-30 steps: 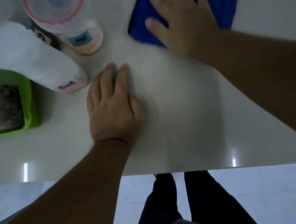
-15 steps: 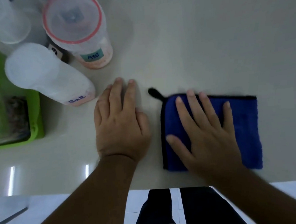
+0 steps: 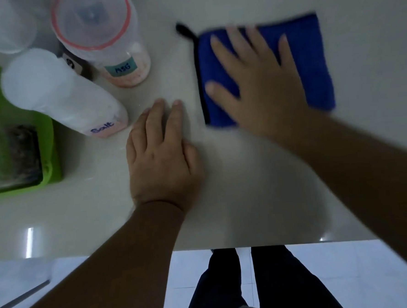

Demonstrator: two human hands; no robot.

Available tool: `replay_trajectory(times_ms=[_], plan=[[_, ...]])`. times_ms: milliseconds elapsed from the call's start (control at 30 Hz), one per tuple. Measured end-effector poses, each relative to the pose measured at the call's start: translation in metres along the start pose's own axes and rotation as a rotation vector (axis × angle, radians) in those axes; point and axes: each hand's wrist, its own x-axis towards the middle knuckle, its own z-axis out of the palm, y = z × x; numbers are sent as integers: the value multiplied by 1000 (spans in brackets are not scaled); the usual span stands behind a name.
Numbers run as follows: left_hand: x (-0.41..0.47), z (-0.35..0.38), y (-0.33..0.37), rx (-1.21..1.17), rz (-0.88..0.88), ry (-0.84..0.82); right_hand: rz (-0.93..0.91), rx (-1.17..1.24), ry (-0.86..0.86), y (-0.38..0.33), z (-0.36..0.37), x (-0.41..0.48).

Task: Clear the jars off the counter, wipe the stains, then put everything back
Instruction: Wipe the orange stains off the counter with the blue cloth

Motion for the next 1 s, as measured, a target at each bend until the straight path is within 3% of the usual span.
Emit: replay_trajectory(times_ms=[133, 233, 367, 567, 700, 1000], plan=[[0, 2, 0, -4, -2, 32, -15, 5, -34, -15, 17, -147], [-1, 4, 0, 1, -3, 27, -1, 40, -79, -18, 20, -191], [1, 5, 0, 14, -3, 28, 9, 53, -67, -10, 10, -127], [0, 1, 0, 17, -15, -28, 45, 32, 26, 41, -7, 72], [1, -1, 2, 33, -7, -53, 46, 54, 54, 44, -6, 99], [-4, -5, 3, -50, 27, -3, -104, 73, -33, -23, 21, -129]])
